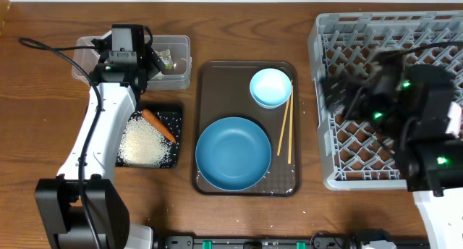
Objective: Sort waste into correct bins and load items into the dishwasher rack
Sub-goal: 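Move the right gripper left to the edge of the large blue plate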
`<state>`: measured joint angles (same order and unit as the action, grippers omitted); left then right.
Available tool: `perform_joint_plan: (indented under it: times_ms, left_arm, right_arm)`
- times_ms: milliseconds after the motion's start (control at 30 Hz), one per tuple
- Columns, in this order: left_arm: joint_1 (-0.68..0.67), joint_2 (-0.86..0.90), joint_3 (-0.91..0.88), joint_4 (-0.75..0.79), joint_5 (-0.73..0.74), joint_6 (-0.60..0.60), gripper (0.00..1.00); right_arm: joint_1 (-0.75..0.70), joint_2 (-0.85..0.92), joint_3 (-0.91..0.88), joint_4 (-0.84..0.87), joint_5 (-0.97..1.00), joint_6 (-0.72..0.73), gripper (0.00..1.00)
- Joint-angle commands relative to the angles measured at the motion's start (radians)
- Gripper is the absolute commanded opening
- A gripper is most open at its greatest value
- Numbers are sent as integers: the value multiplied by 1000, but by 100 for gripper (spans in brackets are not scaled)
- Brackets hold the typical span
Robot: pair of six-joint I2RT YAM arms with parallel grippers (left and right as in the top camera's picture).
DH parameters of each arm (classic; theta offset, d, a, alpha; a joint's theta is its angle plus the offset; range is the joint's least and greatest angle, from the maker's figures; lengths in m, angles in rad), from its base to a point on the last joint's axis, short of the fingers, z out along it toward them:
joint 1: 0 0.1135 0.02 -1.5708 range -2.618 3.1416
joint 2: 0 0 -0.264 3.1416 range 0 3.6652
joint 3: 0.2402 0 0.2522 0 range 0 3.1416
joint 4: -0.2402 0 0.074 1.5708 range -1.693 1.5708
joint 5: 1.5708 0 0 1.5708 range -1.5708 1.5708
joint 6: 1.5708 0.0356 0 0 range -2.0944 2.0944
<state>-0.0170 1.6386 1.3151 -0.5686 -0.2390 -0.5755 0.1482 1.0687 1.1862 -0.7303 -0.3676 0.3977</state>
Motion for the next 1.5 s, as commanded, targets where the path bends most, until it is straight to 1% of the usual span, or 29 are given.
perform_joint_plan:
  times_ms: [0,67,133,200,233,300,367,467,567,700,833,933,1067,1100,1200,1300,1333,1467]
  left_arm:
    - [0,9,0,0,-5,5,99]
    - [0,9,0,0,-5,5,99]
    - [0,9,0,0,-5,5,99]
    - [0,9,0,0,-5,5,99]
    - [0,9,0,0,-5,5,99]
    - [0,9,0,0,-5,5,99]
    - [0,9,0,0,-5,5,99]
    - [0,9,0,0,-5,5,99]
    - [0,9,0,0,-5,5,99]
    - [0,9,0,0,-5,5,99]
    - [0,9,0,0,-5,5,99]
    - [0,9,0,0,-5,5,99]
    - [0,9,0,0,-5,5,99]
    - [0,9,0,0,-5,5,99]
    - [0,9,0,0,-5,5,99]
    - [0,9,0,0,-5,5,99]
    - [0,9,0,0,-5,5,99]
    - [0,9,0,0,-5,5,99]
  right_arm:
    - [111,46,6,-34,-30,-63,91]
    - [187,89,6,-49,36,-62,90]
    - [263,150,6,-51,74,-63,87]
    - [338,217,6,-53,110,-63,82]
    - [382,254,6,-53,143,-63,81]
    - [470,324,6,-47,224,-64,82]
    - [571,395,6,-26,293,-87,86]
    - [681,474,6,26,326,-84,89]
    - [768,562,6,103,317,-25,89]
    - [856,664,6,181,312,-17,85]
    - [925,735,6,222,313,-9,83]
    - [953,765,6,216,333,12,78]
    - [970,775,5,205,340,36,68]
    - [976,780,5,203,346,36,67]
    - [990,795,5,184,402,48,61]
    - [1001,800,5,170,442,73,50]
    - [1001,800,5,169,442,74,48]
    - [1013,809,5,161,439,81,48]
